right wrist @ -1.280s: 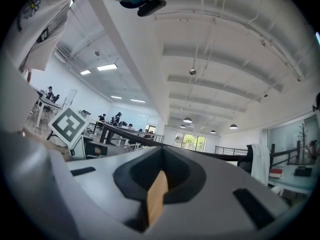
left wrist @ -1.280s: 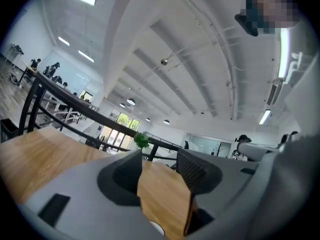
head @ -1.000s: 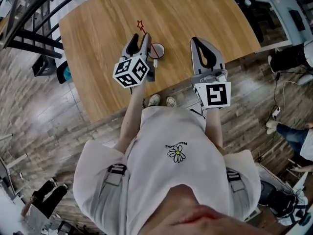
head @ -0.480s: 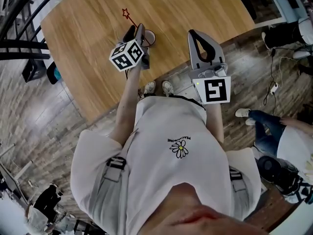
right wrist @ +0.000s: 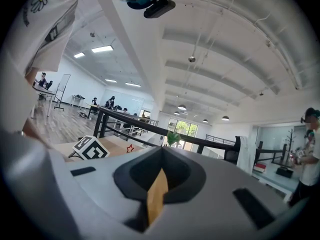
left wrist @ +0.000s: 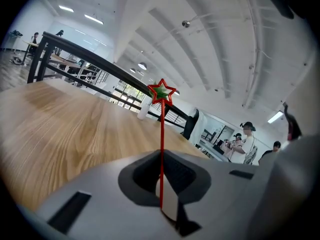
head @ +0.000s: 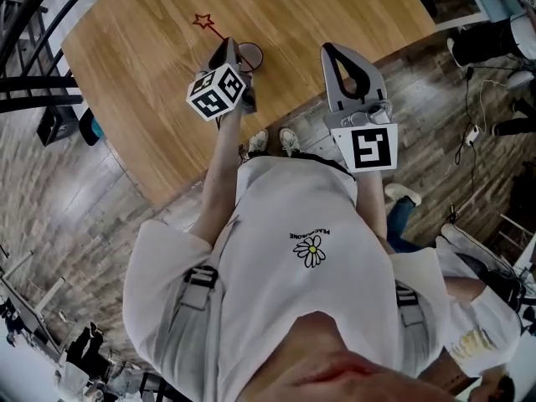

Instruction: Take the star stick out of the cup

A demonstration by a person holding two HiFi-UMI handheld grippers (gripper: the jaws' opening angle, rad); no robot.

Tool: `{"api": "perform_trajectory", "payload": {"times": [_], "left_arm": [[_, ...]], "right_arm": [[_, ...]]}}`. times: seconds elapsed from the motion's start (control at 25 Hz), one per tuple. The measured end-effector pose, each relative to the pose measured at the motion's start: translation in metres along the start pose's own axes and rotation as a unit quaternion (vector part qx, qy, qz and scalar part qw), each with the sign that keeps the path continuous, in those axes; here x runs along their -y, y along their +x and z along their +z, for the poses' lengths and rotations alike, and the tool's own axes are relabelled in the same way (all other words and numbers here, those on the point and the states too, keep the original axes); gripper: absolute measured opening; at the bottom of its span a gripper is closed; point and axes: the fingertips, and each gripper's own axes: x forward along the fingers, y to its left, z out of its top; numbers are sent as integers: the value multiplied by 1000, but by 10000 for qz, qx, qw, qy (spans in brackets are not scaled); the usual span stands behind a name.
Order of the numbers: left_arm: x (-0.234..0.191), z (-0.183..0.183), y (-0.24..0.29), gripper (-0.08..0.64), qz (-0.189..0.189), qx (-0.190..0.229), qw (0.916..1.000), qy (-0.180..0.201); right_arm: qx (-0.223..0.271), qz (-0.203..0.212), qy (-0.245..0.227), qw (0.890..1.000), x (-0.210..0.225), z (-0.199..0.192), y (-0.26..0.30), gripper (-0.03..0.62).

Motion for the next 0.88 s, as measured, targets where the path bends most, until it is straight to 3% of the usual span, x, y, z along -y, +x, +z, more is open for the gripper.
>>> {"api": "perform_trajectory", "payload": {"times": [0.32,0.52,0.72,0.88], "left_arm": [[2,8,-5,23,-63,33,9999,-74],[14,36,-12,23,-204,219,9995,82],[41,98,-24,23,-375,744,9944,651],[81,150,-54,21,-515,1218,9811,1411]], "right_arm": [[79,39,24,10000,-3,6,0,9],[317,44,69,9995,-2,19,1,8],[585,75,211,9980,1,32,9,9],[743,-47,222,9970,13,37,10,9]]}}
